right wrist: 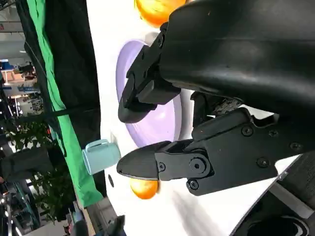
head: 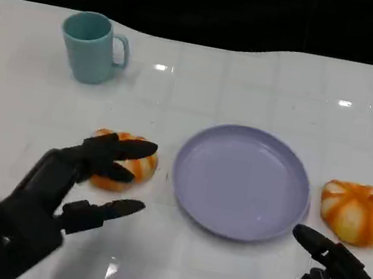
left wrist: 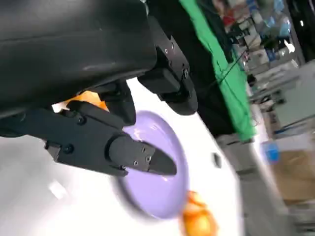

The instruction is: Grasp the bread from the table and place it into the plate.

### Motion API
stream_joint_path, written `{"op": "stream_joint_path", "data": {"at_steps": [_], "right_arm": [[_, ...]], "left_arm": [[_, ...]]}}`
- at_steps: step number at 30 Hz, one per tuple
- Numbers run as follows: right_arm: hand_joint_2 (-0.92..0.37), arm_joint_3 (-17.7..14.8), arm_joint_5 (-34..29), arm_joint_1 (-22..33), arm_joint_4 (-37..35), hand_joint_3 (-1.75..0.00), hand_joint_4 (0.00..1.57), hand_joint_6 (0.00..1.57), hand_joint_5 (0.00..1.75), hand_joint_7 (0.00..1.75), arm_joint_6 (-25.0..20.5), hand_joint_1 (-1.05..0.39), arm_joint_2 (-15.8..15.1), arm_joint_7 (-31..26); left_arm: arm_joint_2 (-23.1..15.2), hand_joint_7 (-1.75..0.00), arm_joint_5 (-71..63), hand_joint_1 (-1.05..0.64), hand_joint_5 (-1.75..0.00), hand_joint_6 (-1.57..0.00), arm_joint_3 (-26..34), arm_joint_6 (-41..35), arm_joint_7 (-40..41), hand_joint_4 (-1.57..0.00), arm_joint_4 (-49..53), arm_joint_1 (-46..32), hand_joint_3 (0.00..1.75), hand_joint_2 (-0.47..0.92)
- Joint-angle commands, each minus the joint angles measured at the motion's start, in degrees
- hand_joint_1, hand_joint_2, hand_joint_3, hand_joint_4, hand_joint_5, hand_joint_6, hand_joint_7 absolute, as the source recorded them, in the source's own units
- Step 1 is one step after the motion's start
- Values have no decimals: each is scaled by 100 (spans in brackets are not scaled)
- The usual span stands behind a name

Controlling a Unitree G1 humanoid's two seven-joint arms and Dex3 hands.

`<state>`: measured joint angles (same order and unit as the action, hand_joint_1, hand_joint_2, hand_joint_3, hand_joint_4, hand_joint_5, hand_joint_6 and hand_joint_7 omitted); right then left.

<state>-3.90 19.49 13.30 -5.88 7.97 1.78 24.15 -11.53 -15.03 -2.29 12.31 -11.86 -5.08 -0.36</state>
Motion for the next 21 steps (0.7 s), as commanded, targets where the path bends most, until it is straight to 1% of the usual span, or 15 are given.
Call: {"op": "stream_joint_path", "data": {"at_steps": [1,3,4,6,8,11,14,18,21], "right_arm": [[-92,-59,80,-37,-8,-33,73,93,114,40,4,-75,-69,45],[-92,-58,66,-40,-12,-33,73,93,114,40,12,-75,-67,38],[-92,-54,48,-37,2,-33,73,93,114,40,-8,-75,-66,12],[-92,-49,31,-31,18,-33,73,93,114,41,-24,-76,-63,-13],[-92,-46,29,-32,16,-33,73,93,114,41,-10,-76,-67,-4],[-92,-47,36,-35,17,-33,73,92,114,41,-15,-76,-73,4],[-92,-40,40,-11,91,-33,73,93,115,41,-94,-76,-57,-53],[-92,-47,46,-10,73,-33,72,92,115,41,-68,-75,-61,-24],[-92,-37,4,4,75,-33,73,92,115,42,-45,-75,-66,-41]], "left_arm": [[-736,-6,-1435,-40,-76,-40,-216,288,407,-1,-216,364,0,79],[-894,-5,-1783,-40,-72,-39,-328,180,385,0,-248,446,0,79],[-991,-2,-2019,-39,-59,-35,-406,40,288,0,-295,513,0,78],[-1106,-1,-2346,-39,-50,-34,-520,-189,149,0,-370,604,0,76],[-1157,-1,-2637,-39,-48,-33,-656,-404,59,0,-392,694,0,74],[-1211,-1,-2913,-39,-41,-30,-843,-634,-76,0,-346,825,0,74],[-1271,-1,-3213,-37,-27,-24,-1113,-856,-319,0,-157,1063,1,76],[-1176,-1,-3510,-36,-20,-21,-1444,-1295,-628,0,215,1440,1,77],[-1074,-1,-3608,-36,-19,-20,-1679,-1411,-486,-1,847,1787,1,77]]}}
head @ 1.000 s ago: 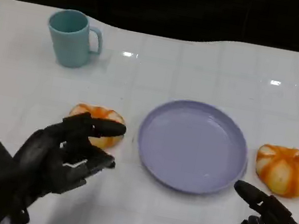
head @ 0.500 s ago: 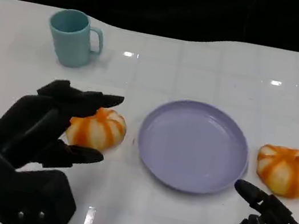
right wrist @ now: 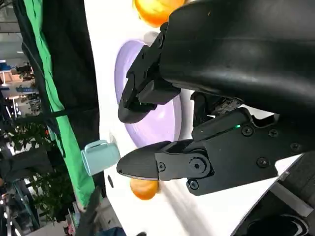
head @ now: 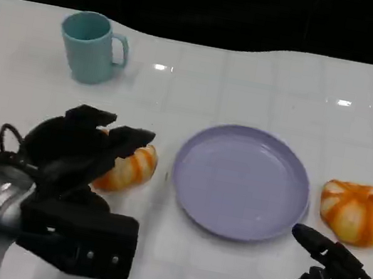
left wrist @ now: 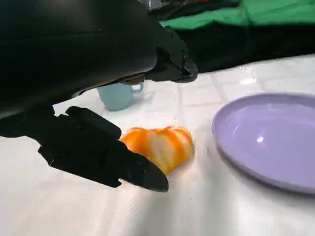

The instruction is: Grasp the bread from the table and place it into the plate.

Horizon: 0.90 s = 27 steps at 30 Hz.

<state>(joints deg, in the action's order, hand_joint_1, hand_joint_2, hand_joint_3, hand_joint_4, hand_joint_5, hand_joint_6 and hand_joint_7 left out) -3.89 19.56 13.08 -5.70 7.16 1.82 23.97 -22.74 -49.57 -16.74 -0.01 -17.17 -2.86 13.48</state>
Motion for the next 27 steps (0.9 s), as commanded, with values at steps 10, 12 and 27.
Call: {"op": "stream_joint_path", "data": {"at_steps": [10,12,27], "right_arm": [[-92,-53,45,24,23,-34,72,92,116,42,57,-75,-61,37],[-92,-55,17,18,-12,-34,72,91,116,42,104,-75,-64,38],[-92,-21,-28,73,36,-34,70,90,117,44,165,-75,-61,25]], "left_arm": [[356,0,-221,-30,-16,-22,-826,-175,808,-6,2848,1475,0,76],[463,-1,-176,-31,-15,-23,-956,-90,982,-6,3537,1782,0,75],[921,-2,129,-42,-12,-31,-1466,484,1737,-19,6175,2993,1,79]]}}
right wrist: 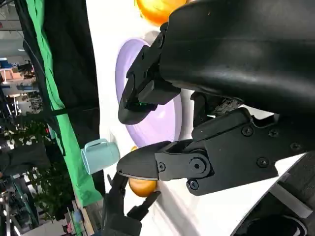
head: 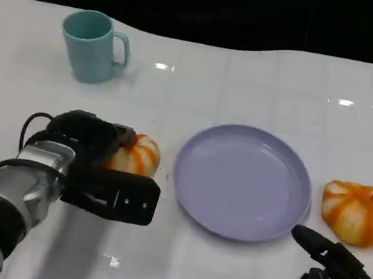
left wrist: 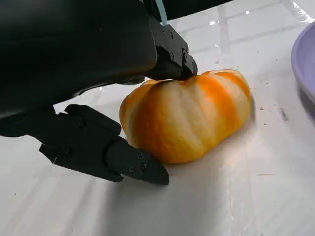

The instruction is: Grasp the bread from the table and place it into the plate.

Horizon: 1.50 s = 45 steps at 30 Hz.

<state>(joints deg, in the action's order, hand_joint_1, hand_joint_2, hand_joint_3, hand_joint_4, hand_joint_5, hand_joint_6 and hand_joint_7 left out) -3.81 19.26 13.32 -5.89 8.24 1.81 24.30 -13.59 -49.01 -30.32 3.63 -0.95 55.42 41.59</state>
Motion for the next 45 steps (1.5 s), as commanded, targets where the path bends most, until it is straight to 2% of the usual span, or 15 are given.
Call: {"op": "stream_joint_path", "data": {"at_steps": [1,2,3,4,5,6,8,10,11,14,21,24,27,37,45], "right_arm": [[-92,-26,0,56,65,-34,71,90,117,44,51,-75,-60,-16],[-92,-23,-2,68,81,-34,71,90,117,44,49,-75,-56,-23],[-92,-20,-4,76,91,-34,71,90,117,44,49,-75,-54,-28],[-92,-20,-2,77,90,-34,71,90,117,44,54,-75,-57,-21],[-92,-19,0,80,102,-34,71,90,118,44,40,-75,-57,-28],[-92,-18,1,81,109,-35,71,90,118,44,30,-75,-56,-34],[-92,-20,-2,80,115,-35,71,90,118,44,26,-75,-58,-45],[-92,-24,-7,77,111,-35,71,90,118,44,36,-76,-62,-48],[-92,-24,-8,76,111,-35,71,90,118,45,37,-76,-63,-49],[-92,-29,-11,87,129,-34,71,90,118,45,12,-76,-77,-60],[-92,-54,28,58,80,-35,71,89,118,45,4,-76,-100,-24],[-92,-55,8,43,37,-35,71,89,118,45,44,-76,-96,-28],[-92,-59,14,30,13,-34,70,89,118,45,56,-76,-88,-24],[-92,-53,24,-3,0,-34,71,90,118,46,5,-76,-85,-17],[-92,-41,17,-8,-1,-34,72,90,118,46,26,-76,-99,20]], "left_arm": [[13,-4,116,-37,-15,-37,-115,176,142,-26,427,214,2,82],[28,-3,274,-34,-14,-41,-13,290,183,-31,522,237,1,83],[38,-11,397,-28,-27,-66,56,376,219,-58,600,258,5,88],[59,-12,526,-26,-31,-75,136,426,306,-68,677,275,6,90],[75,-13,593,-29,-55,-95,181,479,504,-81,747,276,4,91],[85,-10,623,-32,-106,-110,185,511,655,-83,803,281,2,90],[104,-8,684,-33,-136,-118,220,571,939,-82,884,271,0,90],[120,-107,758,-28,-166,-84,251,613,1140,-75,945,264,19,92],[124,-138,783,-28,-171,-70,246,627,1193,-74,971,268,22,92],[114,-169,976,-24,-174,-59,394,617,1304,-75,883,238,35,92],[166,-175,1408,-19,-175,-56,744,633,1519,-79,540,182,50,86],[139,-175,1598,-14,-175,-60,905,804,1552,-82,266,144,92,64],[98,-175,1695,-15,-175,-63,976,854,1455,-84,25,121,112,56],[121,-175,1869,-11,-175,-68,1001,967,626,-86,-930,255,117,52],[462,-175,2069,-14,-175,-74,836,1939,7,-88,-548,693,123,51]]}}
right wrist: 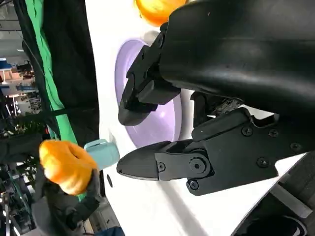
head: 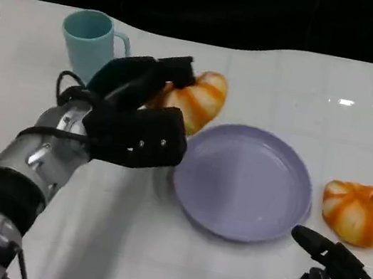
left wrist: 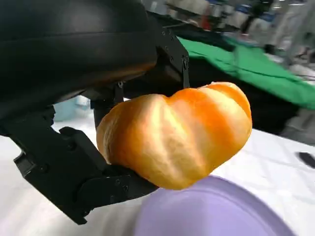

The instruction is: Grasp the bread from the table and place it into the plate.

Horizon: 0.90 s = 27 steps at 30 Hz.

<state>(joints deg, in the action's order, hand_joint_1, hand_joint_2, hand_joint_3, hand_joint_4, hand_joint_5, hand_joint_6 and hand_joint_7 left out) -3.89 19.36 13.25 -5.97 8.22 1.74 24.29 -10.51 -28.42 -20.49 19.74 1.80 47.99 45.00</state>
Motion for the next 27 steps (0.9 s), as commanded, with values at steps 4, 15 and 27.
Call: {"op": "stream_joint_path", "data": {"at_steps": [4,15,27], "right_arm": [[-92,-26,-48,12,15,-34,72,90,118,46,63,-76,-75,-32],[-92,9,22,62,68,-34,71,88,118,46,55,-75,-36,25],[-92,41,11,87,125,-35,71,89,117,46,13,-75,-28,34]], "left_arm": [[369,-175,-18,-16,-175,-73,-286,440,-459,-88,400,537,121,50],[913,-168,-474,-20,-175,-69,-840,237,-652,-86,943,955,95,62],[1092,-122,-704,-21,-159,-75,-1049,342,-519,-71,1627,1179,18,91]]}}
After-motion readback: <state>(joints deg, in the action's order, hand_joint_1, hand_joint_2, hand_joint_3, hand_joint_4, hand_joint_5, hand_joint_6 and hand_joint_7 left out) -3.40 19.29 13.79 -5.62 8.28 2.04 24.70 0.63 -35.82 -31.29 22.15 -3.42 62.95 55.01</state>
